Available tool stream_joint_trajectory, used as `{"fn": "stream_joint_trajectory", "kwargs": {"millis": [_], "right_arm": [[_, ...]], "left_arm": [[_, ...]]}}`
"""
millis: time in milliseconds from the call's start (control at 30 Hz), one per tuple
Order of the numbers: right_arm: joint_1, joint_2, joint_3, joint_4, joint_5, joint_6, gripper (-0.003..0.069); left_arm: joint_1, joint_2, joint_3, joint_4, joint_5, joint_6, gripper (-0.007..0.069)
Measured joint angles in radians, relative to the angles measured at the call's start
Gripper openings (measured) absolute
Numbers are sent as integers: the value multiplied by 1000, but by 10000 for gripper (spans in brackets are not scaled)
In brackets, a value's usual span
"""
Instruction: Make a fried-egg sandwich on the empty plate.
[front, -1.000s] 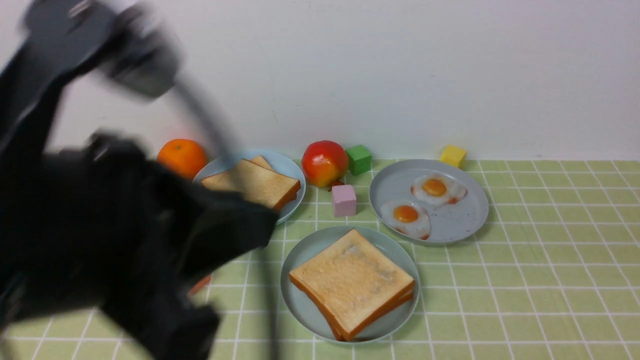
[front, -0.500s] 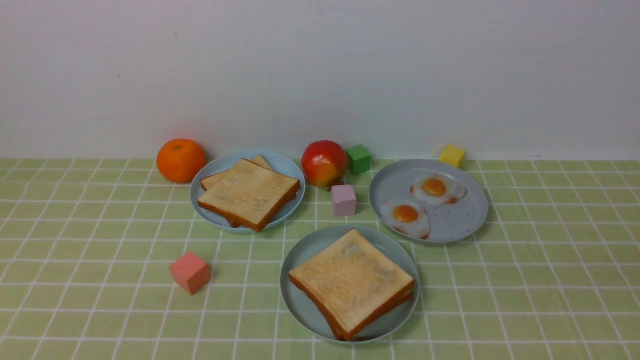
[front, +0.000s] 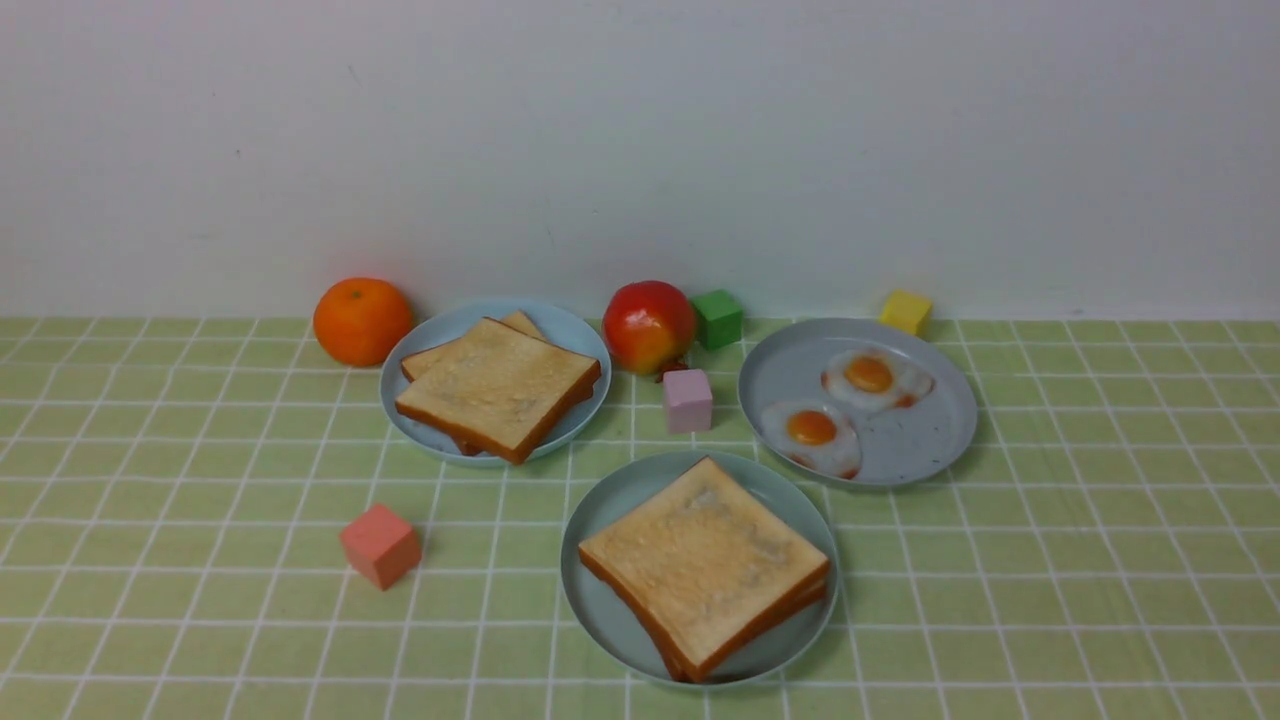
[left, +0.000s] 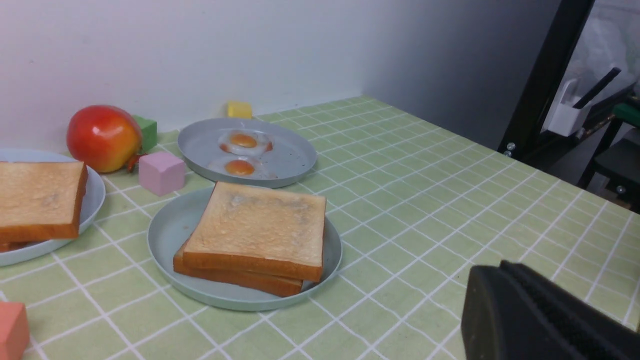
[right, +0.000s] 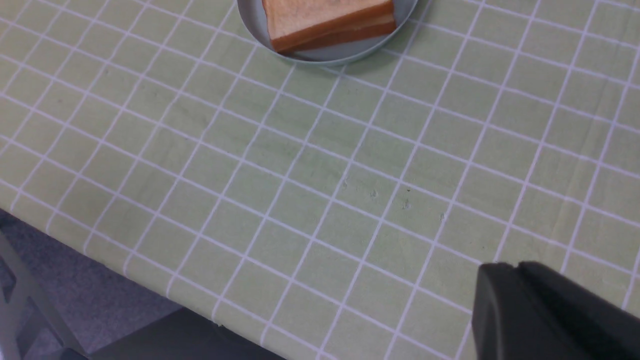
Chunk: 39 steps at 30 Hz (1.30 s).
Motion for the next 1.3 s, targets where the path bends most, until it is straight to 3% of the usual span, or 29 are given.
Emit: {"fn": "stream_joint_trajectory", "kwargs": {"millis": [133, 167, 367, 500, 767, 1300], "right_arm": [[-79, -6, 13, -22, -28, 0, 59], [-151, -26, 30, -31, -74, -7, 53], [-501, -256, 323, 38, -485, -164, -12], [-626, -411, 582, 111, -719, -211, -13], [-666, -486, 862, 145, -850, -179, -13], [-666, -486, 865, 145, -855, -164, -8]], "left_arm": [[0, -1, 1, 1, 5, 0, -13], [0, -1, 1, 1, 5, 0, -13], [0, -2, 1, 3, 6, 0, -13], [0, -2, 1, 3, 6, -1, -13], [0, -2, 1, 3, 7, -2, -11], [0, -2, 2, 3, 9, -3, 0]]}}
